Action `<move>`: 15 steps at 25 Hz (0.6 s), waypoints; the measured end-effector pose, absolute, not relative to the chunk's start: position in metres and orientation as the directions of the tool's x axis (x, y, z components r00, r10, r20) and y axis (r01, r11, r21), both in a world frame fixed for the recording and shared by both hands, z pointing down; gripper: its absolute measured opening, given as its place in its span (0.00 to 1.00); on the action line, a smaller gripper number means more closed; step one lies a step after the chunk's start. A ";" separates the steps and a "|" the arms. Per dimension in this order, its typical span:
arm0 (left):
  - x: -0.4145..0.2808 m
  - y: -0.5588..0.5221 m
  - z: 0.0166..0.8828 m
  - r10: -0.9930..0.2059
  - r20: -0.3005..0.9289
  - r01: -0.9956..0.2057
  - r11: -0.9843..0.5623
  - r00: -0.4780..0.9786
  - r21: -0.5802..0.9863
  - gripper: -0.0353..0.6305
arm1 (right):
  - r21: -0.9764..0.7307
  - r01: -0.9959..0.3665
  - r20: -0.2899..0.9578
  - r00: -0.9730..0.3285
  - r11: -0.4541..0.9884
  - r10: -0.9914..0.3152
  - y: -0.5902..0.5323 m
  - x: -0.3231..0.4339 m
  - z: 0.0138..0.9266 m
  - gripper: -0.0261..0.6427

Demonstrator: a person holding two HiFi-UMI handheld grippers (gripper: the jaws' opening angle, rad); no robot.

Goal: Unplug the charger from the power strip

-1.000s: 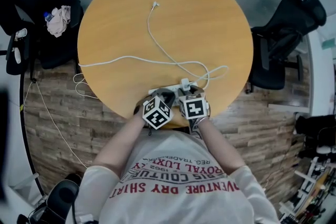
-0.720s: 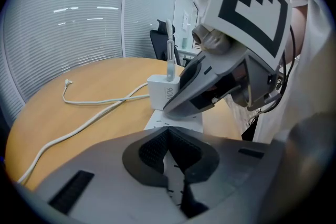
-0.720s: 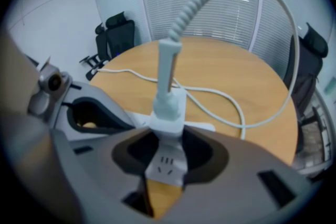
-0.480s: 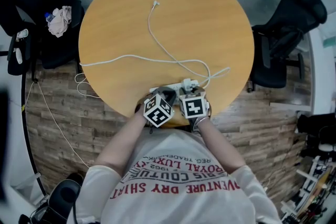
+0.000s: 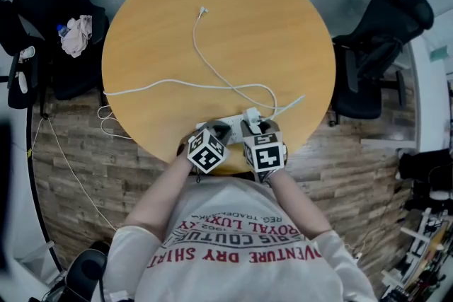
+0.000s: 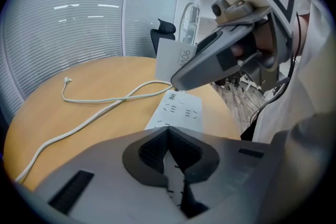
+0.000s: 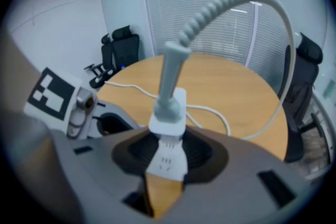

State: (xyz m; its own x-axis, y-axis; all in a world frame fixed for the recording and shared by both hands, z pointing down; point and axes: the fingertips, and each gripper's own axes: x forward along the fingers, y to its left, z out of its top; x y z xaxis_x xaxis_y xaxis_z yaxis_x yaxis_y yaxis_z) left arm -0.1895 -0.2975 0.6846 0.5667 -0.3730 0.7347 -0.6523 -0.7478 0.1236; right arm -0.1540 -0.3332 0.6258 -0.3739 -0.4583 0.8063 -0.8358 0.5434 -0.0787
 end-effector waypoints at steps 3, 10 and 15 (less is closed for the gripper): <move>-0.195 -0.305 0.683 -0.409 0.726 -0.697 -0.705 0.552 0.133 0.10 | -0.086 -0.824 0.759 -0.418 0.559 -0.499 -0.337 -0.153 0.603 0.27; -0.220 -0.341 0.627 -0.556 0.623 -0.787 -0.595 0.550 0.164 0.10 | -0.115 -0.808 0.668 -0.493 0.577 -0.557 -0.348 -0.146 0.560 0.27; -0.247 -0.366 0.559 -0.708 0.488 -0.847 -0.511 0.511 0.146 0.10 | -0.172 -0.790 0.555 -0.572 0.589 -0.604 -0.357 -0.152 0.519 0.27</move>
